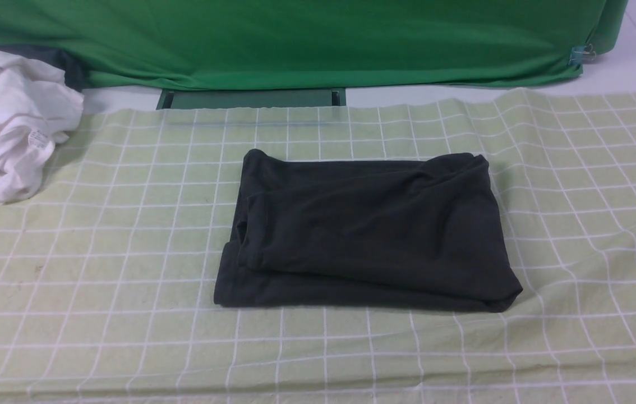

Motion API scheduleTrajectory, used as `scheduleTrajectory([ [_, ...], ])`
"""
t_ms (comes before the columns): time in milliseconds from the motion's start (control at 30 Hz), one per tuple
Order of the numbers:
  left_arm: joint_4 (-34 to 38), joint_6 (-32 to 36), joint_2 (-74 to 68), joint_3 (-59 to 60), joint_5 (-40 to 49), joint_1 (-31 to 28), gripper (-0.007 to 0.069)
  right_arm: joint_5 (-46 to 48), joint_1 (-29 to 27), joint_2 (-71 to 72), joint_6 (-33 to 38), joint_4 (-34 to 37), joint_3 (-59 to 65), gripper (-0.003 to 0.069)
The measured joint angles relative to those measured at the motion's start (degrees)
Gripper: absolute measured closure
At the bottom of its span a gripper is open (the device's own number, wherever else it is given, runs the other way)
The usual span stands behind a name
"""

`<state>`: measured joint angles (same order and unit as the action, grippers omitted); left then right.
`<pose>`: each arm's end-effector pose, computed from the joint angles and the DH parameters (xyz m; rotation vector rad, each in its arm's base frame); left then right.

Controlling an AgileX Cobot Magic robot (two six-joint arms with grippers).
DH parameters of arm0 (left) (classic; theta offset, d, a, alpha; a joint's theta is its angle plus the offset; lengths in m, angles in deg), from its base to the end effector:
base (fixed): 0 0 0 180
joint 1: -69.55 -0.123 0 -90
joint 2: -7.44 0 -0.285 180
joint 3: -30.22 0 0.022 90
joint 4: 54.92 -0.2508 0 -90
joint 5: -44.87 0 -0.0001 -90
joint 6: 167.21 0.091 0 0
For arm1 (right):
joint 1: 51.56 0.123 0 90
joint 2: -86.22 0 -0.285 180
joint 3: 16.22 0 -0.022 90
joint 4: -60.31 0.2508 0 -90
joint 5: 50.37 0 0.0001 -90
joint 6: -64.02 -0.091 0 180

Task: Fold a long-sleeved shirt over a green coffee tablecloth.

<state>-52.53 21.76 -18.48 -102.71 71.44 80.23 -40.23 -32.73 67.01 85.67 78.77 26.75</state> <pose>0.0653 -0.0140 0.3268 0.2781 1.7153 -0.0655 0.0256 0.0141 0.3816 -0.2905 1.2242 0.2670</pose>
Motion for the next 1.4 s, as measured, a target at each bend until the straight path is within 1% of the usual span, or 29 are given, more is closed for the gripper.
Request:
scheduleTrajectory([
  [167,0.0,0.6,6.8,5.5,-4.3,-6.3,0.0583,0.0,0.0,0.0,0.0,0.0,0.0,0.0511],
  [200,0.1,0.6,7.2,6.3,-4.5,-6.6,0.0583,0.0,0.0,0.0,0.0,0.0,0.0,0.051],
  [300,0.8,0.6,13.5,15.0,-9.1,-11.5,0.0583,0.0,0.0,0.0,0.0,0.0,0.0,0.05],
  [333,0.8,0.6,14.2,15.6,-9.5,-12.0,0.0583,0.0,0.0,0.0,0.0,0.0,0.0,0.05],
  [367,1.1,0.6,16.6,20.4,-11.1,-13.6,0.0583,0.0,0.0,0.0,0.0,0.0,0.0,0.0497],
  [433,1.1,0.6,17.6,23.3,-12.2,-14.6,0.0583,0.0,0.0,0.0,0.0,0.0,0.0,0.0494],
  [467,1.1,0.6,17.9,26.7,-12.7,-15.4,0.0583,0.0,0.0,0.0,0.0,0.0,0.0,0.049],
  [600,1.1,0.6,18.1,30.4,-12.4,-15.9,0.0583,0.0,0.0,0.0,0.0,0.0,0.0,0.0477],
  [1400,0.9,0.6,18.1,30.4,-12.8,-15.9,0.0583,0.0,0.0,0.0,0.0,0.0,0.0,0.0434],
])
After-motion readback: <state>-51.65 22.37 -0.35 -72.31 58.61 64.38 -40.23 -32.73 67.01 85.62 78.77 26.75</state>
